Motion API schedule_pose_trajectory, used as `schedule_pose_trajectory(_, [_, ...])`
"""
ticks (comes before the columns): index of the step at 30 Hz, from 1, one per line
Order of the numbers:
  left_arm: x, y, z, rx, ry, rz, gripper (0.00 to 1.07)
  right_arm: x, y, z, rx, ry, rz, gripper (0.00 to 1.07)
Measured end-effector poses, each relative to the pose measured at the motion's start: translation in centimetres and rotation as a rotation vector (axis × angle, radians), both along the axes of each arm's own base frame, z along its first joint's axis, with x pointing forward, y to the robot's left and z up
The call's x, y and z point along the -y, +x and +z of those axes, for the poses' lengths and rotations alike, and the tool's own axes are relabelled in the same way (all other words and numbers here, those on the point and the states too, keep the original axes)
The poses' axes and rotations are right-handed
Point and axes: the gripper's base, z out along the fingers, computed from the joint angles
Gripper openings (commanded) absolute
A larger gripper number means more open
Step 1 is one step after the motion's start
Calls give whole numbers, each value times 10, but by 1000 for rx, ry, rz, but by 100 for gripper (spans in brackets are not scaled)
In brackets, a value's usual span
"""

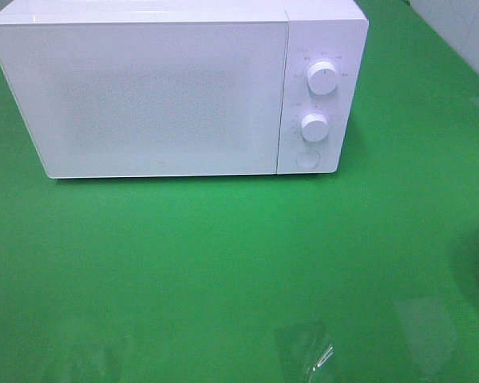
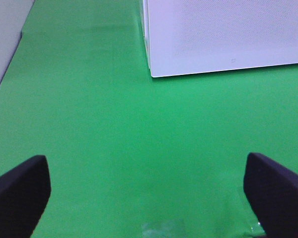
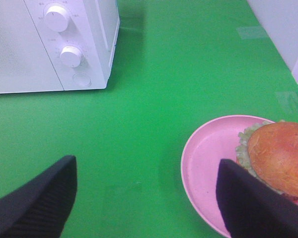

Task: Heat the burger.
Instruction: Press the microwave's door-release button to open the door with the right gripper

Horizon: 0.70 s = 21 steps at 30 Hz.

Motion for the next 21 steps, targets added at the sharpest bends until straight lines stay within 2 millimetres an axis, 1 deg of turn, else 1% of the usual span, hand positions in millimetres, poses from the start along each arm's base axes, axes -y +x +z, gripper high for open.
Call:
schedule_pose_trajectory(1, [0, 0, 0, 0, 0, 0, 98, 0, 0, 0, 0, 0, 0, 76])
schedule_pose_trajectory(3, [0, 0, 0, 0, 0, 0, 98, 0, 11, 4, 11, 0, -1, 76])
schedule_pose_trajectory(4, [0, 0, 0, 0, 0, 0, 98, 0, 11, 4, 11, 0, -1, 76])
schedule_pose_trajectory(5, [0, 0, 0, 0, 0, 0, 98, 0, 18, 6, 17, 1, -1, 76])
schedule_pose_trajectory(8, [0, 0, 0, 0, 0, 0, 98, 0, 21, 7, 19, 1, -1, 76])
schedule_pose_trajectory(9, [0, 0, 0, 0, 0, 0, 98, 0, 30, 10, 34, 0, -2, 76])
schedule_pose_trajectory(11, [0, 0, 0, 0, 0, 0, 98, 0, 33, 10, 42, 0, -2, 76])
schedule_pose_trajectory(12, [0, 0, 0, 0, 0, 0, 98, 0, 39, 10, 56, 1, -3, 76])
schedule_pose_trajectory(13, [0, 0, 0, 0, 0, 0, 98, 0, 39, 10, 56, 1, -3, 76])
schedule_pose_trajectory(14, [0, 0, 0, 0, 0, 0, 98, 0, 46, 7, 59, 1, -3, 76])
schedule_pose_trajectory(15, [0, 0, 0, 0, 0, 0, 98, 0, 46, 7, 59, 1, -3, 76])
schedule_pose_trajectory(16, [0, 0, 0, 0, 0, 0, 98, 0, 52, 4, 69, 1, -3, 76])
schedule_pose_trajectory(17, [0, 0, 0, 0, 0, 0, 98, 0, 52, 4, 69, 1, -3, 76])
schedule_pose_trajectory(18, [0, 0, 0, 0, 0, 0, 98, 0, 58, 1, 79, 1, -4, 76])
schedule_pose_trajectory(21, [0, 0, 0, 0, 0, 0, 98, 0, 63, 0, 98, 1, -4, 76])
